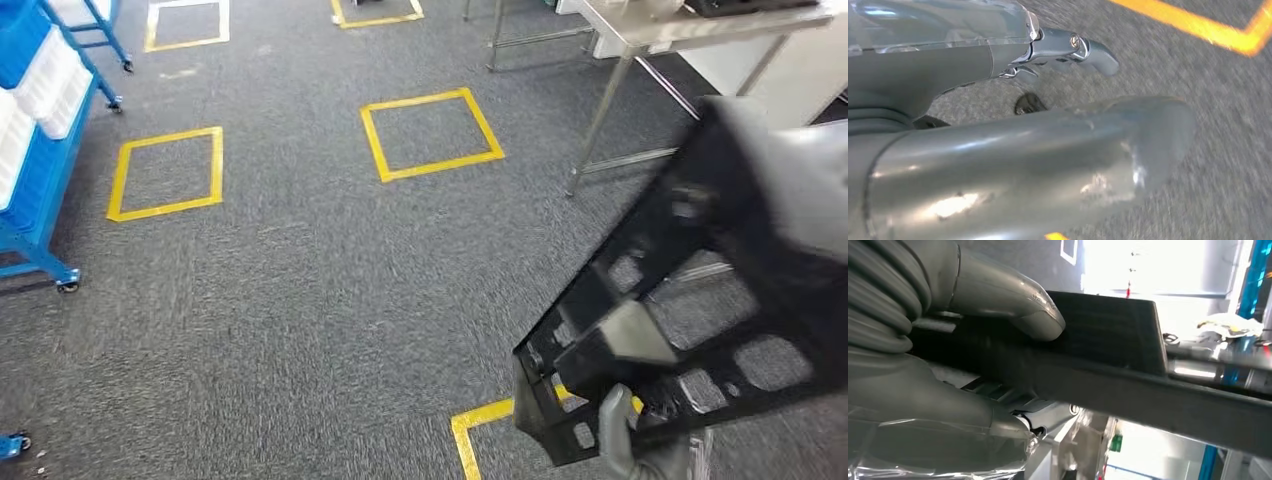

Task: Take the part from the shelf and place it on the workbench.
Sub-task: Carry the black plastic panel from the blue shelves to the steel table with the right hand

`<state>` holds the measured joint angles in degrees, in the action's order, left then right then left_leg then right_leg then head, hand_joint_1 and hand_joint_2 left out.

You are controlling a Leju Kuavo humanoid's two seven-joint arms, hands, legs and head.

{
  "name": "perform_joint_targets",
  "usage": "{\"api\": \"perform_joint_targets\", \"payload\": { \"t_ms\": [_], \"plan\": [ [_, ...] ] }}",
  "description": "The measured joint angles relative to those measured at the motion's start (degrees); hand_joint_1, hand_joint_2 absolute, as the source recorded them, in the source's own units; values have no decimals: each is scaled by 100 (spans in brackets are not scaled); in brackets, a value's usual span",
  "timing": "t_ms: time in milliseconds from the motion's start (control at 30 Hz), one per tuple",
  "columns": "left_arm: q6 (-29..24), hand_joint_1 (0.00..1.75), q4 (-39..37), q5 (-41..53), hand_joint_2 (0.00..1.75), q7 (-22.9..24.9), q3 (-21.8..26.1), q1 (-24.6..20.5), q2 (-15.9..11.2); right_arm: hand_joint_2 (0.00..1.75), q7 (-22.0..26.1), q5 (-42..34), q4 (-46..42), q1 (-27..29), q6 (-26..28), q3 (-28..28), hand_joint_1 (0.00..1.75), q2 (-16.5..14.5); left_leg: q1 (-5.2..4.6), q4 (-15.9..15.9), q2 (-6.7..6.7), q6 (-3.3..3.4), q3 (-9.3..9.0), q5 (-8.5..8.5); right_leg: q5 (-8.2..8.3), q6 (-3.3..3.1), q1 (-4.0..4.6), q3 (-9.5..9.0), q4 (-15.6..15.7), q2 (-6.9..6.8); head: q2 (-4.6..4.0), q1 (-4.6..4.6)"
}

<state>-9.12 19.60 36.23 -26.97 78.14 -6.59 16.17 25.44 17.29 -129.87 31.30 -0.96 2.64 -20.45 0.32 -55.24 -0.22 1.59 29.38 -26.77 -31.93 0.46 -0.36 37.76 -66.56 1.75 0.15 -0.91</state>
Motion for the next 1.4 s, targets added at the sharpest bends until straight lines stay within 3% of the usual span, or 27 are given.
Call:
{"api": "perform_joint_targets", "payload": {
  "t_ms": [67, 100, 133, 167, 233, 300, 367, 433, 500, 567, 600, 633, 667, 733, 800, 867, 933, 1000, 1067, 1100, 1133, 1200, 1267, 1300, 1367, 1400],
  "plan": [
    [22, 0, 23, 1, 0, 9, -44, 19, 0, 175, -14, 54, 7, 2, 28, -2, 175, 2, -11, -7, 176, 4, 14, -8, -220, 39, -38, 282, -575, -115, 0, -4],
    [29, 0, 31, 1, 0, 13, -62, 24, 0, 175, -17, 62, 8, 5, 40, -5, 175, 3, -9, -12, 258, -6, 16, -18, -180, 60, -60, 296, -622, -144, 0, -5],
    [34, 0, 35, 1, 0, 17, -77, 26, 1, 175, -20, 64, 9, 6, 49, -8, 175, 3, -5, -22, 336, -24, 14, -31, -43, 80, -80, 191, -444, -183, 1, -5],
    [38, 0, 37, 1, 0, 21, -87, 25, 3, 175, -20, 65, 9, 6, 50, -10, 175, 3, 2, -42, 405, -49, 9, -50, 145, 97, -96, -16, -87, -261, 1, -7],
    [41, 0, 48, 1, 0, 25, -103, 24, 5, 175, -22, 69, 9, 1, 45, -10, 175, 3, -6, -97, 513, -123, 1, -111, 371, 83, -88, -406, 592, -472, 1, -2],
    [43, 0, 64, 1, 0, 26, -114, 19, 7, 175, -24, 75, 9, 0, 44, -6, 175, 3, -21, -133, 598, -200, -23, -162, 380, 22, -54, -517, 804, -530, 1, 13],
    [44, 0, 71, -2, 0, 26, -132, 3, 10, 175, -25, 77, 8, 7, 44, -3, 175, 3, -4, -143, 655, -267, -64, -193, 398, -52, -50, -508, 815, -408, 1, 21],
    [58, 0, 74, -25, 0, 22, -146, 1, 12, 175, -28, 87, 7, 7, 48, 1, 175, 2, 29, -338, 454, -325, -7, -358, 427, -129, -66, -505, 836, -292, 0, 33],
    [78, 0, 76, -67, 0, 7, -147, 18, 13, 175, -40, 119, 7, 3, 52, 8, 175, 1, 44, -977, 161, -349, 276, -729, 448, -187, -60, -492, 842, -173, 1, 51],
    [83, 0, 77, -87, 0, -11, -146, 35, 12, 175, -60, 162, 8, 2, 58, 10, 175, 1, 44, -1687, 75, -343, 624, -993, 456, -214, -31, -475, 829, -26, 1, 56],
    [67, 0, 78, -59, 0, -15, -149, 40, 11, 175, -67, 182, 8, 4, 63, 11, 175, 1, 41, -1808, 66, -328, 699, -967, 456, -219, -17, -472, 819, 56, 1, 56],
    [36, 0, 80, 7, 0, -11, -164, 45, 11, 175, -73, 199, 9, 5, 67, 11, 175, 1, 37, -1706, 50, -303, 674, -828, 454, -221, -5, -472, 808, 140, 0, 56],
    [-16, 0, 85, 123, 0, 3, -201, 50, 9, 175, -77, 218, 9, 5, 70, 13, 175, 1, 31, -1395, 1, -267, 553, -608, 454, -222, 3, -476, 800, 223, 0, 56],
    [-158, 0, 110, 428, 0, 42, -317, 63, -11, 175, -85, 257, 9, 0, 58, 20, 175, 1, 20, -626, -262, -181, 247, -252, 456, -206, 5, -471, 790, 365, 0, 52],
    [-301, 0, 146, 686, 0, 3, -449, 67, -34, 175, -97, 287, 10, -6, 52, 30, 175, 1, 1, -260, -436, -128, 104, -170, 475, -145, -12, -443, 797, 487, 1, 52],
    [-430, 0, 236, 859, 0, -393, -588, 63, -27, 175, -115, 327, 10, 6, 96, 34, 175, 1, 2, -195, -346, -91, 72, -144, 502, -65, -21, -418, 809, 584, 1, 51],
    [-477, 0, 451, 1025, 0, -943, -764, 38, -3, 175, -123, 384, 7, 35, 93, 37, 175, 2, 28, -97, -211, -30, 33, -74, 406, -13, 0, -340, 667, 377, 0, 33],
    [-474, 0, 718, 1079, 0, -1210, -1012, -60, 20, 175, -146, 467, 8, 27, 10, 69, 175, 3, 31, -38, -61, 12, 25, -33, 71, 23, 5, -76, 138, 31, 0, 13],
    [-499, 0, 949, 974, 0, -1286, -1342, -181, 49, 175, -182, 547, 22, -7, -30, 122, 175, 3, 22, -38, 97, 19, 38, -35, -239, 68, -27, 254, -529, -94, 1, 6],
    [-461, 0, 1042, 959, 0, -1304, -1511, -224, 63, 175, -192, 564, 32, -15, -35, 143, 175, 3, 21, -40, 181, 12, 37, -41, -256, 93, -48, 326, -682, -118, 1, 6],
    [-333, 0, 1128, 958, 0, -1314, -1694, -246, 65, 175, -185, 549, 48, -23, -85, 159, 175, 6, 23, -44, 262, -3, 29, -53, -164, 118, -71, 289, -625, -147, 1, 5],
    [81, 0, 1265, 679, 0, -1323, -2193, -215, -44, 175, -77, 426, 153, -112, -329, 187, 175, 46, 29, -66, 425, -58, -6, -95, 212, 136, -96, -75, 32, -312, 0, 0],
    [335, 0, 1382, -238, 0, -1331, -3101, -127, -297, 175, 120, 296, 439, -334, -632, 206, 175, 105, 12, -115, 584, -142, -29, -157, 442, 83, -59, -405, 661, -516, 0, 2],
    [358, 0, 1434, -715, 0, -1334, -3669, -101, -429, 175, 199, 267, 606, -434, -724, 210, 175, 123, 2, -133, 650, -180, -37, -181, 466, 43, -36, -462, 792, -565, 0, 13],
    [396, 0, 1558, -1283, 0, -1337, -4752, -107, -679, 175, 267, 247, 855, -539, -801, 214, 175, 142, 0, -141, 745, -237, -55, -200, 459, -36, -17, -439, 813, -484, 0, 40],
    [426, 0, 1610, -1365, 0, -1337, -5160, -131, -769, 175, 281, 239, 935, -569, -828, 214, 175, 148, 10, -157, 721, -264, -60, -225, 464, -68, -22, -437, 821, -444, 0, 44]
  ]
}}
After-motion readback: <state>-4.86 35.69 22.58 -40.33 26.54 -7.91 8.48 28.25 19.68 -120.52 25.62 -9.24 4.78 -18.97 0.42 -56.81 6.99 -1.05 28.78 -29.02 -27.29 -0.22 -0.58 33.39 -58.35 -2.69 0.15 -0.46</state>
